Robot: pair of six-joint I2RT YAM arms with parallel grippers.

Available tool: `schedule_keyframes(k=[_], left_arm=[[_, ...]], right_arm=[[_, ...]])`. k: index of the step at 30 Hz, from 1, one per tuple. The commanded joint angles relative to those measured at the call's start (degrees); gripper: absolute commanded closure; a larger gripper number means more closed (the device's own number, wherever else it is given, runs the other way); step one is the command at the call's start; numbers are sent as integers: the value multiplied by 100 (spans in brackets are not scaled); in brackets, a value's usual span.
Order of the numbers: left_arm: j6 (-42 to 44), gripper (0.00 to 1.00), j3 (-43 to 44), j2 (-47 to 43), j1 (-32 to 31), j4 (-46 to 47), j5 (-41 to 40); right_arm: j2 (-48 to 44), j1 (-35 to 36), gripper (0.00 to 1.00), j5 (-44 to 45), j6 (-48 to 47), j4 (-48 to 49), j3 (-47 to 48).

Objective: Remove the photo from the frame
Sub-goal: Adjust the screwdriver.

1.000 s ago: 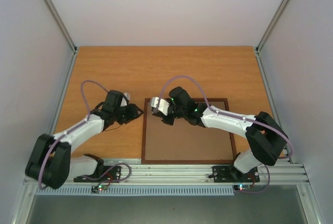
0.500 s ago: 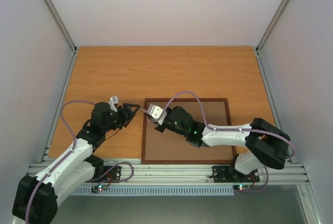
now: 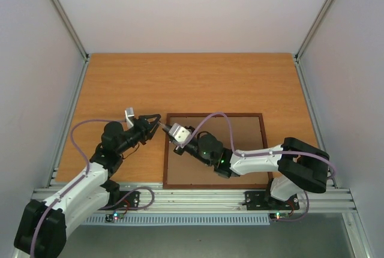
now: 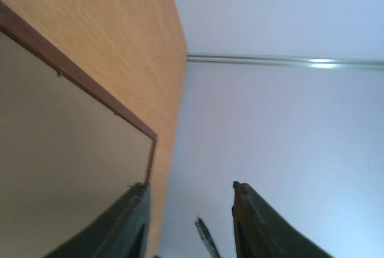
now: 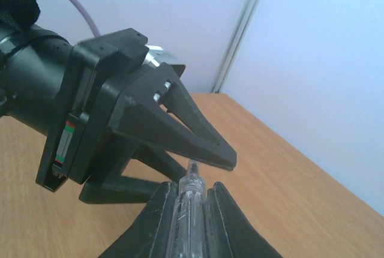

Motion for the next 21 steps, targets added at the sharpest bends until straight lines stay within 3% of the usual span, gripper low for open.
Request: schedule_keyframes(k=[1, 8, 14, 21], left_arm=[[-350, 67, -125, 49, -30, 1037, 55], [-240, 98, -99, 74, -39, 1116, -16], [23, 99, -78, 106, -39, 1024, -140], [796, 99, 142, 117, -40, 471, -251]], right_arm=[[49, 61, 99, 276, 171, 568, -132], [-60, 61, 85, 223, 260, 478, -325], [-484, 52, 72, 144, 313, -741, -154], [-950, 3, 69, -30, 669, -3474, 621]])
